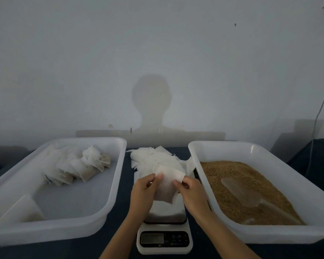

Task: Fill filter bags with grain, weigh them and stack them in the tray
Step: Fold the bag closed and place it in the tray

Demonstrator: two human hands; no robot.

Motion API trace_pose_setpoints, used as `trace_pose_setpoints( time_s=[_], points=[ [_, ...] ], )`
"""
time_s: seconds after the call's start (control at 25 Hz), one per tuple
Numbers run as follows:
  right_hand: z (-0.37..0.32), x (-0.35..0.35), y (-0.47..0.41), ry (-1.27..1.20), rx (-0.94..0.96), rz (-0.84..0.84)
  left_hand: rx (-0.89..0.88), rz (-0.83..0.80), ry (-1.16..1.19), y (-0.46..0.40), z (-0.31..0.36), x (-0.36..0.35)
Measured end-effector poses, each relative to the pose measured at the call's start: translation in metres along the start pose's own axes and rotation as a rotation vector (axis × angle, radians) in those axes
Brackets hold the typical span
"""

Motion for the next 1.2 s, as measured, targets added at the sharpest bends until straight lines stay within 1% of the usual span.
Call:
trace_pose_setpoints(
  time_s=[0.08,0.24,0.32,0.4,0.48,0.6,0.76,0.92,1.04,1.2],
  points=[
    [0.004,-0.009,-0.001,0.069,0.008,0.028,0.036,0.029,-0.120,0.000,-0.013,0.011],
    [0.012,-0.020,-0.001,0.179,0.016,0.080,0.092,0.034,-0.171,-0.002,-0.031,0.018],
    [0.015,-0.021,-0.002,0.207,0.016,0.093,0.120,0.003,-0.209,-0.003,-0.037,0.017],
    [0.016,-0.019,-0.003,0.196,0.033,0.110,0.129,-0.025,-0.244,-0.003,-0.040,0.015],
    [0.013,-0.018,-0.002,0.118,0.062,0.106,0.136,-0.022,-0.264,-0.004,-0.040,0.016],
    [0.010,-0.015,-0.005,-0.007,0.072,0.105,0.137,0.001,-0.163,-0.009,-0.038,0.021],
    [0.004,-0.004,-0.011,-0.089,0.108,0.183,0.109,0.035,-0.095,-0.016,-0.030,0.031],
    [0.005,0.004,-0.013,-0.116,0.125,0.242,0.096,0.099,-0.018,-0.019,-0.027,0.040],
    [0.009,0.005,-0.013,-0.112,0.126,0.235,0.096,0.132,-0.001,-0.020,-0.030,0.045],
    [0.013,0.002,-0.015,-0.119,0.118,0.219,0.082,0.121,-0.022,-0.021,-0.032,0.044]
  ],
)
Point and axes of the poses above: each hand's wrist, its own y-axis away from the middle knuckle, its own x-axis out of the back of the hand, z = x × y, the point moved 6 cm from there along -y, towards the middle knuckle, and after that the axes turned 13 degrees about y, right-handed, at the moved point
